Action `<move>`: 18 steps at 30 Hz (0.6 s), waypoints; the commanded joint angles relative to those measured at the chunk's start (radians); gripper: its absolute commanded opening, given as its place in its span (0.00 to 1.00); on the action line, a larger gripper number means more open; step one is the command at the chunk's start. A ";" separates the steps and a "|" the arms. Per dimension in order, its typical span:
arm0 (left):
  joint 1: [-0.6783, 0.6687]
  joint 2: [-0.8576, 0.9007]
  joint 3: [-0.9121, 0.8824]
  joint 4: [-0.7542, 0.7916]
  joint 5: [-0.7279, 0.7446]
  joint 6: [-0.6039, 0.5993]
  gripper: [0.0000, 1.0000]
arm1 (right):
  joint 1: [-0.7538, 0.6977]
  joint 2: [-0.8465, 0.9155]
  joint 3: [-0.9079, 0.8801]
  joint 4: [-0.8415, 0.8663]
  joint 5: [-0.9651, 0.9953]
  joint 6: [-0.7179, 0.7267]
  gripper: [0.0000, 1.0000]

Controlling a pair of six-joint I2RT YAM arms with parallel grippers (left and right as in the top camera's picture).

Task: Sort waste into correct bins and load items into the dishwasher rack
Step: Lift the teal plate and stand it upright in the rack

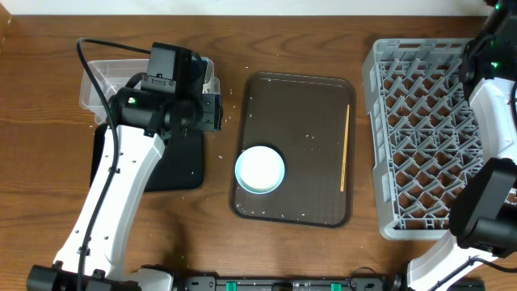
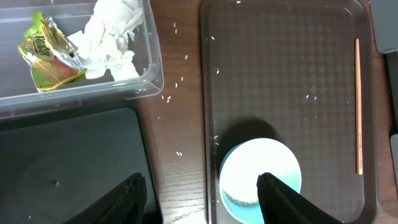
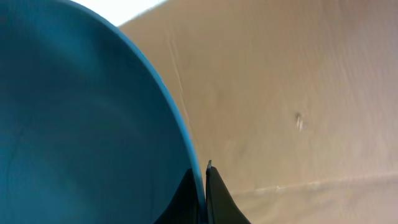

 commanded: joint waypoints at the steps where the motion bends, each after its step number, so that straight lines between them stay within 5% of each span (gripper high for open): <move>1: 0.000 0.006 -0.010 -0.003 -0.009 0.006 0.60 | 0.002 0.000 0.005 0.015 -0.087 -0.175 0.01; 13: 0.000 0.006 -0.010 -0.003 -0.009 0.006 0.60 | -0.001 0.001 -0.019 -0.035 -0.147 -0.244 0.01; 18: 0.000 0.006 -0.010 -0.003 -0.009 0.006 0.60 | -0.001 0.001 -0.042 -0.030 -0.089 -0.163 0.01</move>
